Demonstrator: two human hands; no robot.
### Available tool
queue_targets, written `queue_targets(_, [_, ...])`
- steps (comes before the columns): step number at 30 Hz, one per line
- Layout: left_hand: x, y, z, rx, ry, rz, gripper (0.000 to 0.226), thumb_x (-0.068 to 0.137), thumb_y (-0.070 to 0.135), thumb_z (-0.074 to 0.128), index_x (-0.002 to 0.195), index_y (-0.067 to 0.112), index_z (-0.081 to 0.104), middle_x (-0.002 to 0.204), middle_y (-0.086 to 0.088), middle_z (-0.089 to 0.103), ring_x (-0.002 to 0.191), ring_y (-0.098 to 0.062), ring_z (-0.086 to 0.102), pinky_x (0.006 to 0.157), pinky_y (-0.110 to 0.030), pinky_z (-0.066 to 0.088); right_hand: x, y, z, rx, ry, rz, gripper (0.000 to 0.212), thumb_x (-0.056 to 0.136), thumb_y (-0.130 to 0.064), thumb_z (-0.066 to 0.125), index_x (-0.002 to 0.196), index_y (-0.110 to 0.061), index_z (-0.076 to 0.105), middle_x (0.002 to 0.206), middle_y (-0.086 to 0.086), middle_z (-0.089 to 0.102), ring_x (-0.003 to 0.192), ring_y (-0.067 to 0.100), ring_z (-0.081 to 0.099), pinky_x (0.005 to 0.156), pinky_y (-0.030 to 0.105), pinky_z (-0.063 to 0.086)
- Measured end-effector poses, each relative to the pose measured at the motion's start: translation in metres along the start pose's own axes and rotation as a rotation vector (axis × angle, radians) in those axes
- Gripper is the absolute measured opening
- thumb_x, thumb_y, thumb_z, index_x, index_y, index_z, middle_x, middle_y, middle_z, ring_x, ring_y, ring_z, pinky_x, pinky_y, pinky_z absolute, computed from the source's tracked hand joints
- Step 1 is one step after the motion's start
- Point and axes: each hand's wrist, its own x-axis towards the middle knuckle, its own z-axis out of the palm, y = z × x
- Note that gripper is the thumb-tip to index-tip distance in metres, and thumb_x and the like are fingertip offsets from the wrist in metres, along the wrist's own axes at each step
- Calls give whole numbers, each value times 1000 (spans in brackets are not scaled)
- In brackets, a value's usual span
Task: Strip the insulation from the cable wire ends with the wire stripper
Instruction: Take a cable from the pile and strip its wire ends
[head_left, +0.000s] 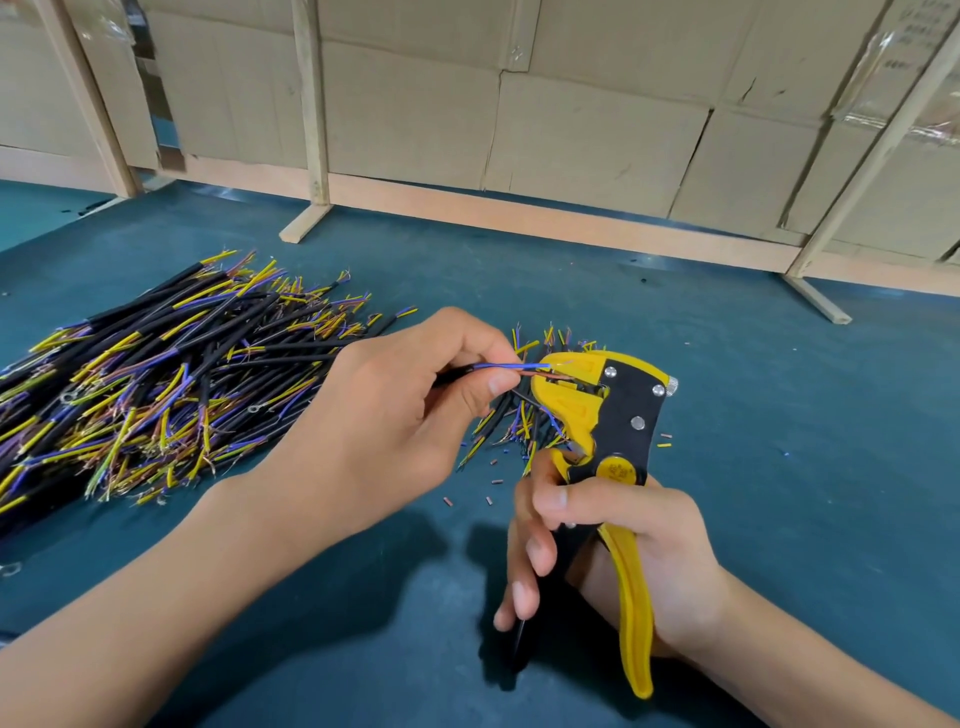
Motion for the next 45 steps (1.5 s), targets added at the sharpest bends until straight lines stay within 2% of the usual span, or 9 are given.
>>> queue_targets(7, [0,-2,-2,10,4,11,8,96,22,61,100,18,65,80,9,62,66,-16,60,60,-26,45,-1,1,1,-18,35,30,20,76,-14,62,62,-5,50,56,14,48,45,28,55,56,45,56])
queue_targets(11, [0,-2,-2,62,-18,32,7,95,20,62,99,17,66,74,9,60,65,-5,53,60,-11,39,-2,2,3,17,162,34,25,67,-16,66,57,-10,43,46,10,38,34,23,44,40,31,48])
queue_targets(19, [7,-12,-11,227,46,76,8,96,21,61,98,15,66,76,21,58,66,2,52,62,-10,39,-4,7,4,66,209,-48,28,67,-18,69,61,-8,43,50,12,39,37,25,44,44,35,51])
queue_targets(25, [30,-52,-71,60,462,-410,12,100,29,57,93,39,58,77,15,66,67,9,58,67,-11,44,-3,14,5,48,201,-126,19,71,-20,68,63,-8,54,58,14,51,51,34,59,66,53,53])
queue_targets(29, [37,-43,-48,-603,199,-770,21,92,-7,58,99,6,73,79,-10,62,64,-14,51,48,-24,41,-2,16,2,29,154,-111,18,78,-15,68,75,-4,55,68,19,54,63,42,64,76,67,50])
queue_targets(35, [68,-17,13,-826,-108,-1033,28,88,-15,61,115,-7,64,92,-21,63,76,-24,67,71,-34,63,-2,17,2,32,158,-113,18,82,-15,68,78,-2,56,71,19,56,65,40,65,78,67,51])
queue_targets(38, [89,-19,45,-581,-102,-991,36,94,7,68,128,6,59,95,-13,65,81,-21,64,78,-29,58,-3,16,3,33,175,-117,19,82,-15,68,79,-1,56,71,20,56,65,41,65,77,66,53])
queue_targets(41, [99,-33,37,20,-246,-723,40,92,34,68,130,24,57,106,-1,62,92,-17,58,81,-26,43,-4,15,3,29,170,-110,20,82,-16,68,78,-1,56,71,20,56,65,41,65,75,62,55])
queue_targets(45, [79,-56,-7,759,-595,-561,17,87,31,67,94,15,66,110,-9,69,99,-30,62,85,-29,49,-3,14,4,63,178,-84,18,82,-14,69,79,-1,56,72,21,56,65,41,64,75,60,54])
